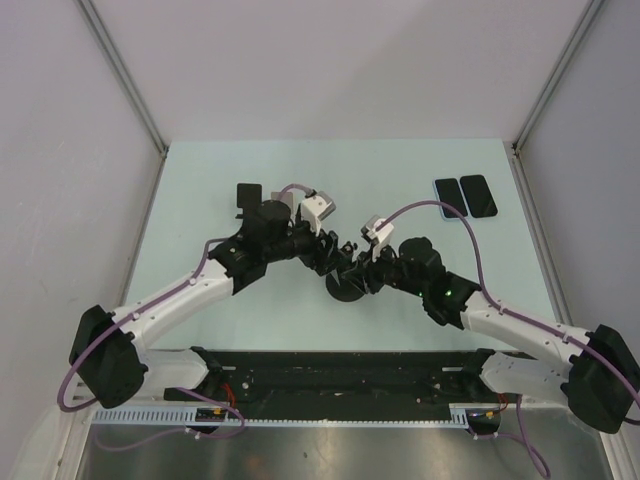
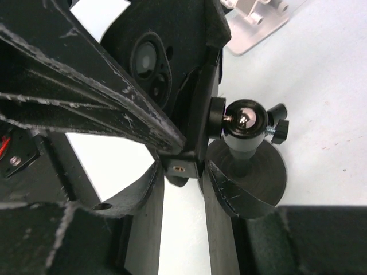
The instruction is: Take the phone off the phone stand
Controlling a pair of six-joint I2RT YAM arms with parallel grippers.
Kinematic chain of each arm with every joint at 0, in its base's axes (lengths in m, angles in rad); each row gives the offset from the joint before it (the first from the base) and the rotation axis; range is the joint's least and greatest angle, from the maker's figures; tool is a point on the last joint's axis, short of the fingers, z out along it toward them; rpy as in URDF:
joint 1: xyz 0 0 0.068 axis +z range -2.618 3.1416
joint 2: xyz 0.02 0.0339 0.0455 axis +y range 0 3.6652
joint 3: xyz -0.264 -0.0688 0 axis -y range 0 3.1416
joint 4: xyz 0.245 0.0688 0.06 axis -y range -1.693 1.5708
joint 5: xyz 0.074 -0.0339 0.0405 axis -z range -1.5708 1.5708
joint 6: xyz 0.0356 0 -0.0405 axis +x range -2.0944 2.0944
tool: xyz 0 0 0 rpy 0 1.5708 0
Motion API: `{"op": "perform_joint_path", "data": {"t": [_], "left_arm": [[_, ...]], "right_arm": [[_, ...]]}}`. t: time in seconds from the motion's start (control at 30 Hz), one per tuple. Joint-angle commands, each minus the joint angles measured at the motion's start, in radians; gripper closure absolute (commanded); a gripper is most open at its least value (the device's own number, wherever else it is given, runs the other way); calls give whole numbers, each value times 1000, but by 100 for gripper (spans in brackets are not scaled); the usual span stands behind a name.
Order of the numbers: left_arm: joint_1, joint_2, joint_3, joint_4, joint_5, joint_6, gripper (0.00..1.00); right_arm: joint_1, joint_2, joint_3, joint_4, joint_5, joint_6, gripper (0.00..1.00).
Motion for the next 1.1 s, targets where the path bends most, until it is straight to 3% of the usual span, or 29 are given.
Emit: {"op": "perform_joint_path", "data": {"t": [0.0,0.2,0.47,0.67,0.8,1.07], "left_arm": [[33,-41,36,-54,127,98,100],[33,-49,36,-53,212,107,100],[33,-58,48,-53,223,76,100],[31,-101,55,-28,258,24,100],[31,-121,53,16,301,-19,100],[31,-152,58,65,348,-83,99]], "right_arm": [[-56,-61,-6,-33,-14,-37,100],[-79,-66,-6,-63,-23,-40,100],[-78,-81,-5,-69,17,-30,97],[-78,-153,-5,-124,75,-30,75],[-78,-193,-6,-146,109,-30,54],[-62,-228,-6,-187,135,-25,34]]}}
